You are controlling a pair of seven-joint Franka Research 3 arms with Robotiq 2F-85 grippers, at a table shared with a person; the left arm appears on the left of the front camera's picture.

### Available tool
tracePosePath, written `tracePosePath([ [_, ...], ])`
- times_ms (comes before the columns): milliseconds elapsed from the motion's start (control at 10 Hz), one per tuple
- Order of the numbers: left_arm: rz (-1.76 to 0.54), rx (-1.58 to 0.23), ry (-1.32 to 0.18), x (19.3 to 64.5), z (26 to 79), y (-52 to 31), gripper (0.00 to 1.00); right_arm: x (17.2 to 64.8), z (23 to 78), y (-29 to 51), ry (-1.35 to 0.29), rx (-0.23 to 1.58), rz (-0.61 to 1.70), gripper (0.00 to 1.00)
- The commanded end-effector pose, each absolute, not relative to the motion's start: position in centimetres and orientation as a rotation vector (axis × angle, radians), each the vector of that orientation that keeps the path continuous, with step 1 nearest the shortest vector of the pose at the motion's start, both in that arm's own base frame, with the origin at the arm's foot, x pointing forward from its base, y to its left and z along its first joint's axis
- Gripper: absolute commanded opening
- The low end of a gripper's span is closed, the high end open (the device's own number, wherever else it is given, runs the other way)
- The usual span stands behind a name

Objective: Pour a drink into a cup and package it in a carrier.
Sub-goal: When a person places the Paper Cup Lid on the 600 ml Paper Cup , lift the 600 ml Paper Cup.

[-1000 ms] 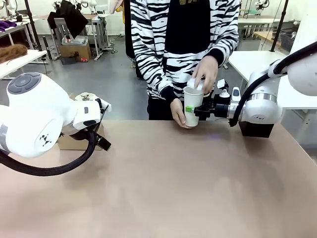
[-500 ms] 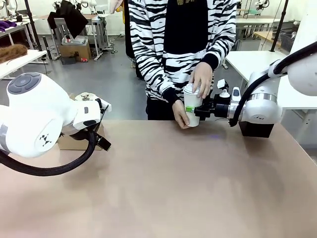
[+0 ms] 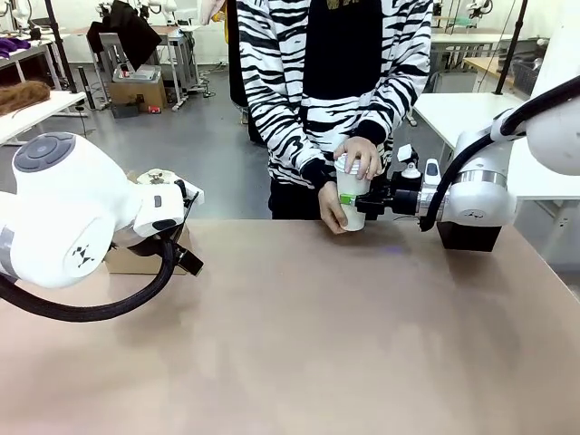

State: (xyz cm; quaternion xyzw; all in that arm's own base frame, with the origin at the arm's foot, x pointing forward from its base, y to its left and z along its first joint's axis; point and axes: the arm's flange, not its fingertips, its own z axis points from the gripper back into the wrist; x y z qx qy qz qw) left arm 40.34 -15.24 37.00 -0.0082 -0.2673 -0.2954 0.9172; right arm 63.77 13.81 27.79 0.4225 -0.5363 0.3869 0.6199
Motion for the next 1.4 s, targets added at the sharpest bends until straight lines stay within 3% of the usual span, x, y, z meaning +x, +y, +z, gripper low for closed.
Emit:
tracePosePath([
  [0,-0.606,-0.020,-0.551,40.33,37.04,-15.20,1.00,63.60,27.93,14.09,-1.248,0.973,0.877,0.86],
  [1300,-0.606,-0.020,-0.551,40.33,37.04,-15.20,1.00,63.60,27.93,14.09,-1.248,0.973,0.877,0.86],
])
